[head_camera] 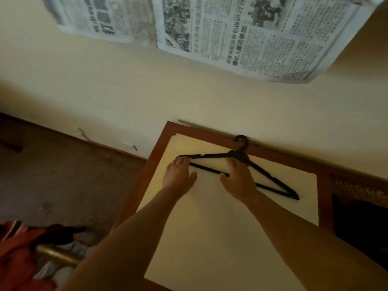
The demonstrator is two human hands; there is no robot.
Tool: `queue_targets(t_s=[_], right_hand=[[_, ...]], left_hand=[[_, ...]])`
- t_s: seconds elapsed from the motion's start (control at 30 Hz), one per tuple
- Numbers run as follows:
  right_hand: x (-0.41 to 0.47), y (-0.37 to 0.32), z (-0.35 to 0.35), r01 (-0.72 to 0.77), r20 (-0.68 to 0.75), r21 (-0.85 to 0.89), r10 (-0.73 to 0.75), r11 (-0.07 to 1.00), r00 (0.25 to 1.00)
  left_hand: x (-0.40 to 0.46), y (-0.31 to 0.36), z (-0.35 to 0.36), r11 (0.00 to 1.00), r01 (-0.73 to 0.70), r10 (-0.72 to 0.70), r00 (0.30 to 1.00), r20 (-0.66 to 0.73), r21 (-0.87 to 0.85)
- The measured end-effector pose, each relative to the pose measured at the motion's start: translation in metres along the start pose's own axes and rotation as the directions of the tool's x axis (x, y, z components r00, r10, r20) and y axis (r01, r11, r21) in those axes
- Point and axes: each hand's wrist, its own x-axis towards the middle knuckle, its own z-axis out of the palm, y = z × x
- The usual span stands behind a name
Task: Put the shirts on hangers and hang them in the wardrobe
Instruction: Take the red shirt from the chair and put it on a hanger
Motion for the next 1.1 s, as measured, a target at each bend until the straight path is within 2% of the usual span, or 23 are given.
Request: queue_targets(t_s=[0.1, 0.23, 0.43, 0.73, 0.93, 1.1], right_hand=[[-0.001, -0.048, 0.019, 0.119, 0.100, -0.042, -0.114, 0.992, 0.988], [-0.014, -0.122, 0.044, 0.285, 0.149, -0.040, -0.276, 0.958, 0.950], [-0.061, -0.233, 0.091, 0.482, 0.262, 0.020, -0.470, 0.876, 0.843], [-0.171, -0.383, 0.164, 0.655, 0.414, 0.023, -0.603, 0.756, 0.682], [-0.228, -0.467, 0.208, 0.693, 0.457, 0.053, -0.635, 0.719, 0.623], [-0.232, -0.530, 0.248, 0.738, 0.496, 0.008, -0.644, 0.675, 0.583]], left_hand=[[-0.039, -0.036, -0.014, 0.992, 0.125, -0.126, 0.990, -0.058, -0.014], [-0.104, -0.092, -0.034, 0.957, 0.281, -0.289, 0.945, -0.151, -0.073], [-0.206, -0.174, -0.045, 0.823, 0.537, -0.568, 0.789, -0.235, -0.185], [-0.379, -0.288, -0.060, 0.720, 0.610, -0.693, 0.657, -0.297, -0.331], [-0.480, -0.362, -0.074, 0.599, 0.691, -0.800, 0.538, -0.267, -0.404], [-0.512, -0.424, -0.079, 0.484, 0.688, -0.870, 0.444, -0.213, -0.541]])
